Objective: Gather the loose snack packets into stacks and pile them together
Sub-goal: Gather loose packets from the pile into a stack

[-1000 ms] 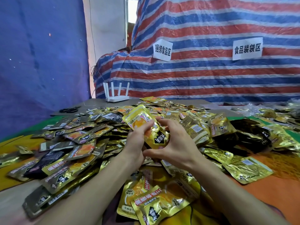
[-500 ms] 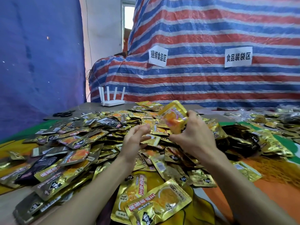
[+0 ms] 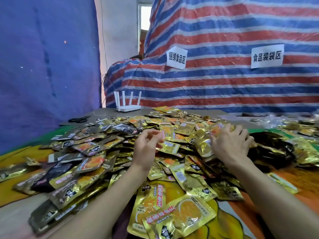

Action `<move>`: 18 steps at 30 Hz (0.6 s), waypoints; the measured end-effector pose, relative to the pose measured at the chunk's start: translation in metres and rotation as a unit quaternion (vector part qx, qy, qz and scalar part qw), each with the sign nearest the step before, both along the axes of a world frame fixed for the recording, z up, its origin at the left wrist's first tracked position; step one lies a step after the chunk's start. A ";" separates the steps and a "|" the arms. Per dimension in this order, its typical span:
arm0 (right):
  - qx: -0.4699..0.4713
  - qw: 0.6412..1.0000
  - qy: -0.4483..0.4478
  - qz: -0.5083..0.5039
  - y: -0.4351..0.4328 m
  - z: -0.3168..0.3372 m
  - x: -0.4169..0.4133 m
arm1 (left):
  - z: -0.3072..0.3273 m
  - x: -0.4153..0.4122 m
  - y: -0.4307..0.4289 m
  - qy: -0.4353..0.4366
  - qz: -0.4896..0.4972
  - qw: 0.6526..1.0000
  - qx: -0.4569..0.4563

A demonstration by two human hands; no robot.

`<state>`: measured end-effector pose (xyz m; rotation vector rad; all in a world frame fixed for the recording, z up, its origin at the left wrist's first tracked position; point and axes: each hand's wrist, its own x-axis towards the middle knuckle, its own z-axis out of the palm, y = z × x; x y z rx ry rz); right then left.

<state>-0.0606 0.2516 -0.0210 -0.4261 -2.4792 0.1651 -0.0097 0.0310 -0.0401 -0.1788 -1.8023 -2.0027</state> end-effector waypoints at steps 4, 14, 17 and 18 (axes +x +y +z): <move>0.009 1.000 -0.020 0.004 -0.001 0.002 0.003 | -0.005 -0.003 0.000 0.025 0.034 0.995 -0.091; 0.015 0.949 0.071 0.307 -0.063 0.016 0.044 | 0.013 0.012 0.002 0.138 0.144 0.915 -0.349; 0.013 0.937 -0.032 0.348 -0.092 0.010 0.048 | 0.041 0.025 -0.001 0.079 0.139 0.881 -0.446; 0.010 0.934 -0.069 0.352 -0.099 0.009 0.048 | 0.052 0.029 -0.005 0.033 0.130 0.868 -0.478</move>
